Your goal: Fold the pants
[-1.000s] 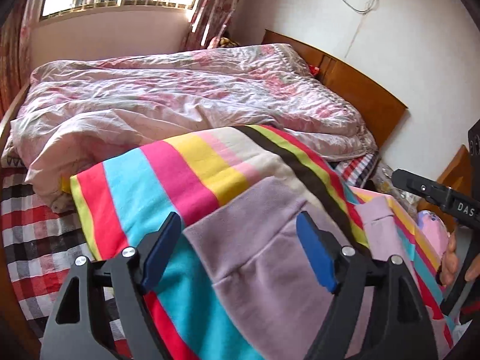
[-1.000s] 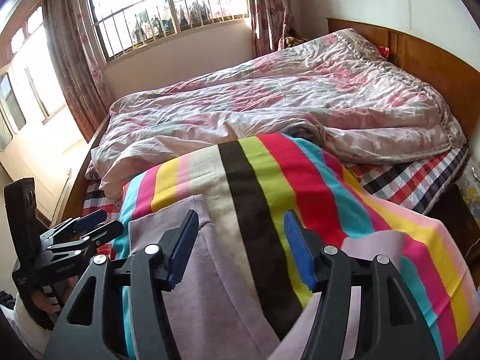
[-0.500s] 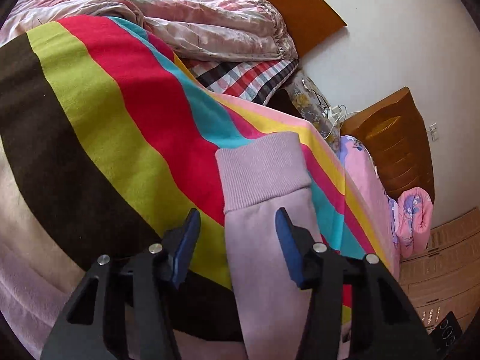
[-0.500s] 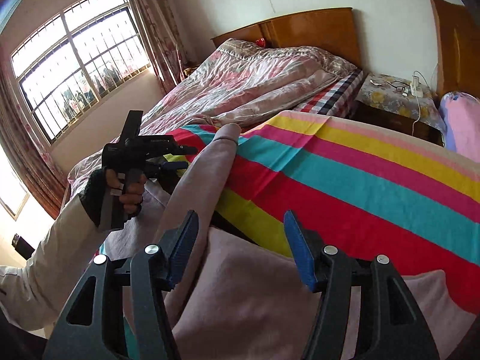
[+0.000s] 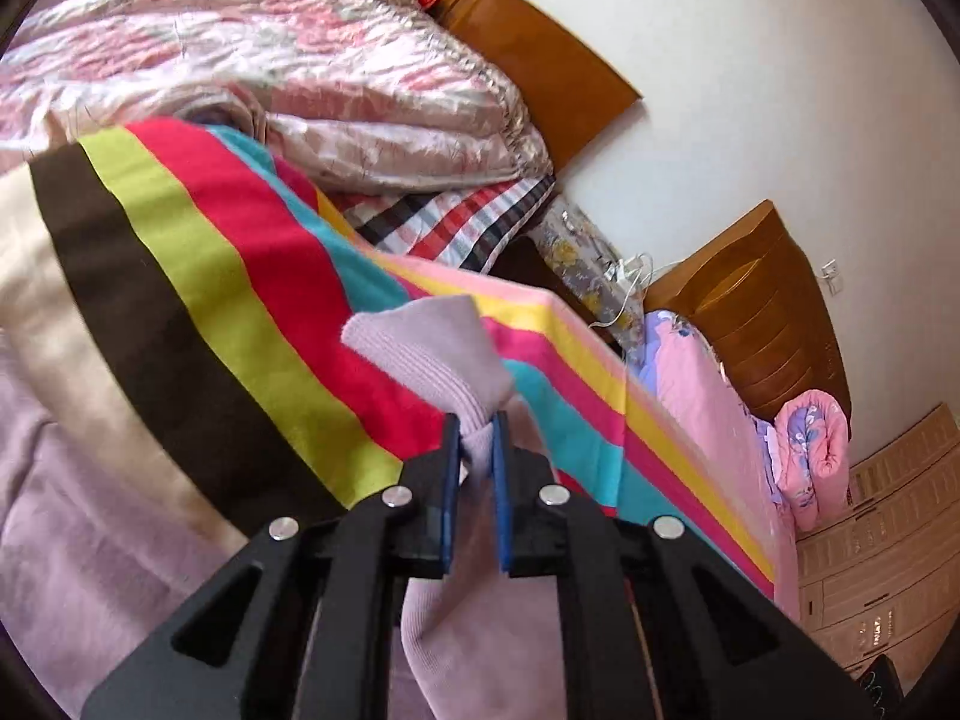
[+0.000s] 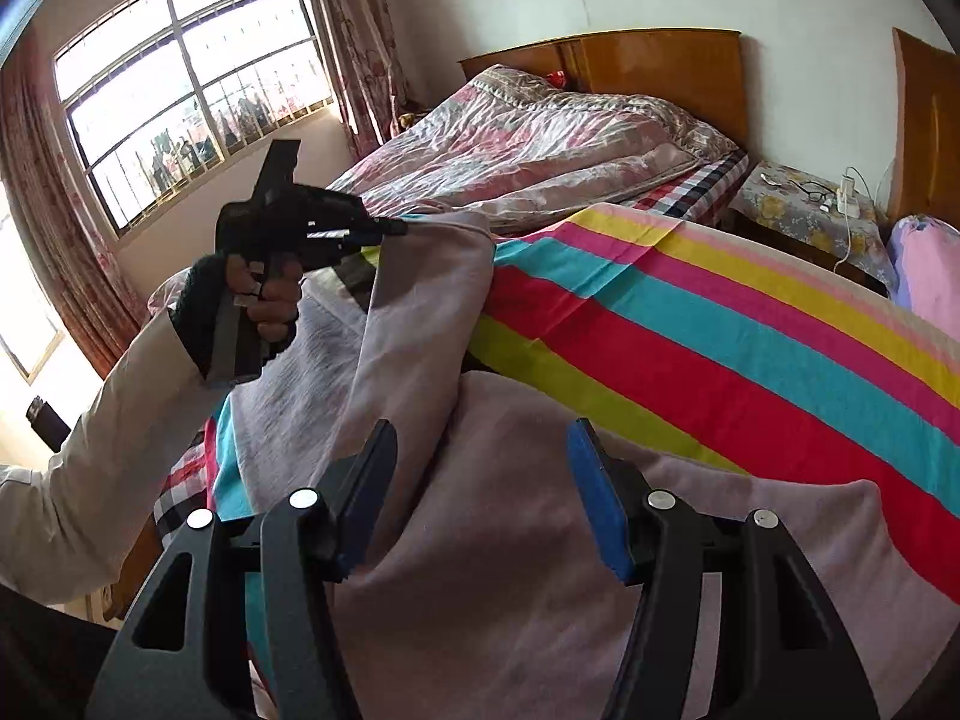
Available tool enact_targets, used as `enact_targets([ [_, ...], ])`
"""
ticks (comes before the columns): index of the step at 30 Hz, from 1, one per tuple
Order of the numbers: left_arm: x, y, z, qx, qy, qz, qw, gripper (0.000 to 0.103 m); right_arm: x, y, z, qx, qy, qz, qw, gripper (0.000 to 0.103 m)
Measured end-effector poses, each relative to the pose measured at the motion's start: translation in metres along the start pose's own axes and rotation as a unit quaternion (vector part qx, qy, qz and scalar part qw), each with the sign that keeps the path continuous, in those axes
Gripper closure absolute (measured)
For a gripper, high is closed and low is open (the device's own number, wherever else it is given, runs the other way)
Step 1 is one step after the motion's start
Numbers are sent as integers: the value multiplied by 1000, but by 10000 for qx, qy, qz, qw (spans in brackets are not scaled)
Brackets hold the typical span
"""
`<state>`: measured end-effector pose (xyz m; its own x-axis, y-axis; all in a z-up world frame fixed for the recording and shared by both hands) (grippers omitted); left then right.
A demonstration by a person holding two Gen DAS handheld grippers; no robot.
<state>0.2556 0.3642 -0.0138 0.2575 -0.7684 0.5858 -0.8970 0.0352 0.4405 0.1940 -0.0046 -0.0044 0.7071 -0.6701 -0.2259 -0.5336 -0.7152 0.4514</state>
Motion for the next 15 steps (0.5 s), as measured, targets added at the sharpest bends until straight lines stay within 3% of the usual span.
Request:
enact_targets([
  [2,7,77,-4,690,-254,-60,9973,93,-24,9,11,-74,298,-411,9987,44],
  [4,-3,142,5,1203,-548,-545,9897,93,-40,15,26,-177,489,-713,9961,44],
  [5,-16,161,12,1282,-659,-855,9859,93,-46,16,32,-250,542,-823,9948,44],
  [8,-89,180,29,981,-190,-1526,9832,93,-57,7,41,-430,678,-1004,9917,44],
  [10,-130,167,42,480,71,-1279,9906,92,-60,-6,39,-537,725,-986,9910,44],
  [12,-154,162,54,285,208,-1258,9914,88,-66,-19,36,-612,810,-1068,9891,44],
  [15,-158,164,62,330,118,-1151,9927,84,-76,-45,26,-793,935,-1098,9864,44],
])
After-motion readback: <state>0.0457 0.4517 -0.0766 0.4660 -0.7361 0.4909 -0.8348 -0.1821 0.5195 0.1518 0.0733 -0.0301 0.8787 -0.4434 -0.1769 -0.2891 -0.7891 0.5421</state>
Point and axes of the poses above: each gripper's, at about its wrist camera, not at the fingertips, and y roughly against the way its jaws point, x to its right, z to its underside, the point moved 1 cm from there along -y, roughly the way its jaws point, and after that the axes turned 14 degrees about x, right-handed, at the moved point
